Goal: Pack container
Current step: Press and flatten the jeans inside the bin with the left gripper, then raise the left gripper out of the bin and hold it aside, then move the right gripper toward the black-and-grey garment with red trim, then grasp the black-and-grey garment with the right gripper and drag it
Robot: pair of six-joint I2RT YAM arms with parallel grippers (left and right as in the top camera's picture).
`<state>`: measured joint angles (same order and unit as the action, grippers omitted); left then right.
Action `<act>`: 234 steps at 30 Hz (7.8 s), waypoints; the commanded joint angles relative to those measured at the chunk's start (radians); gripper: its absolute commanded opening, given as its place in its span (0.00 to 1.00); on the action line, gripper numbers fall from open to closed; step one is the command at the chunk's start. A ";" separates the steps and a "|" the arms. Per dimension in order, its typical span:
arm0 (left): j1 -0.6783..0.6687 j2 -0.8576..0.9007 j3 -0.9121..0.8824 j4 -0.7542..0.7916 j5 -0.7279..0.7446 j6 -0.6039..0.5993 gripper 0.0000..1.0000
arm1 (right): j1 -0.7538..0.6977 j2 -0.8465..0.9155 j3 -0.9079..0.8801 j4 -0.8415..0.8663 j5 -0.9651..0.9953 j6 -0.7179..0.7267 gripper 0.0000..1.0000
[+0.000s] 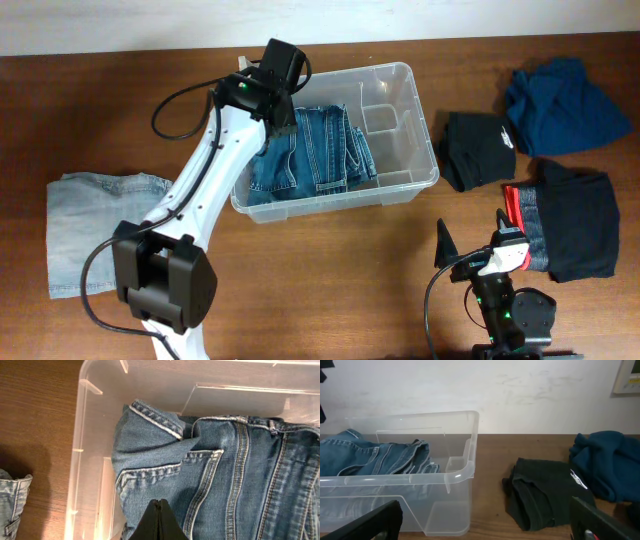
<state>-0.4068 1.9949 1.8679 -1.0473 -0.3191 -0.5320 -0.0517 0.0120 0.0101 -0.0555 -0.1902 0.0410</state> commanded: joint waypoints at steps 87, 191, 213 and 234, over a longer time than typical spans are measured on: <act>0.283 -0.296 0.173 -0.405 0.121 0.047 0.99 | 0.006 -0.008 -0.005 -0.004 -0.018 -0.006 0.99; 0.283 -0.296 0.173 -0.405 0.121 0.048 0.99 | -1.055 1.583 0.998 -0.732 -0.155 0.147 0.99; 0.283 -0.296 0.173 -0.405 0.121 0.048 0.99 | -1.056 1.683 0.888 -0.527 -0.158 0.140 0.97; 0.283 -0.296 0.173 -0.405 0.121 0.047 0.99 | -1.055 1.683 0.678 -0.157 -0.568 0.116 0.99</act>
<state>-0.1276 1.6951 2.0434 -1.4521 -0.1974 -0.4942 -1.1133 1.6485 0.7319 -0.1875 -0.6273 0.1719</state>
